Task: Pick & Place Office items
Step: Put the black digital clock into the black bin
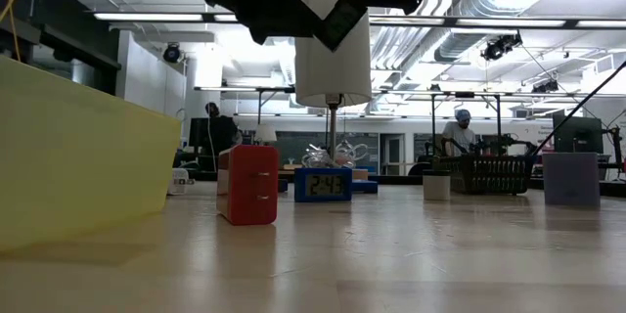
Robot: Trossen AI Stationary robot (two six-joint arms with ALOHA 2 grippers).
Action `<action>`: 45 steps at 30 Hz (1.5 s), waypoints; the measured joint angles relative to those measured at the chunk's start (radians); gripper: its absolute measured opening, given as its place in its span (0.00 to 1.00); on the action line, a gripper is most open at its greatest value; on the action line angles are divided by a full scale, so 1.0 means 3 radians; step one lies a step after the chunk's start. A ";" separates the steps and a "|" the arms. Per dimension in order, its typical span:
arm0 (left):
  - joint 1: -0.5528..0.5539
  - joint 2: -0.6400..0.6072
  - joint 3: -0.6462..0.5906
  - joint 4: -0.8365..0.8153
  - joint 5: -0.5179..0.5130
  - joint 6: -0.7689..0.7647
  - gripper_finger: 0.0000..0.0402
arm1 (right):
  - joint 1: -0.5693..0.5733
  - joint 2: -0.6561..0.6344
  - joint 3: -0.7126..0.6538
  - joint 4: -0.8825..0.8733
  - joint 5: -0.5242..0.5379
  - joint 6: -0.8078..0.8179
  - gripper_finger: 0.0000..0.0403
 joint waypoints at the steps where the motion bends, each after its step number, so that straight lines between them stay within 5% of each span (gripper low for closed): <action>1: -0.0001 0.0000 0.0000 0.0000 0.0000 0.0000 0.14 | 0.0000 0.0000 0.0000 0.0000 0.0000 0.0001 0.47; 35: 0.0000 0.0000 0.0000 -0.0001 0.0000 0.0003 0.14 | 0.0000 0.0249 -0.0001 0.0099 -0.0017 -0.0011 0.47; 45: 0.0000 0.0000 0.0000 -0.0001 0.0000 0.0003 0.14 | 0.0000 0.0249 -0.0001 0.0098 -0.0027 -0.0017 0.35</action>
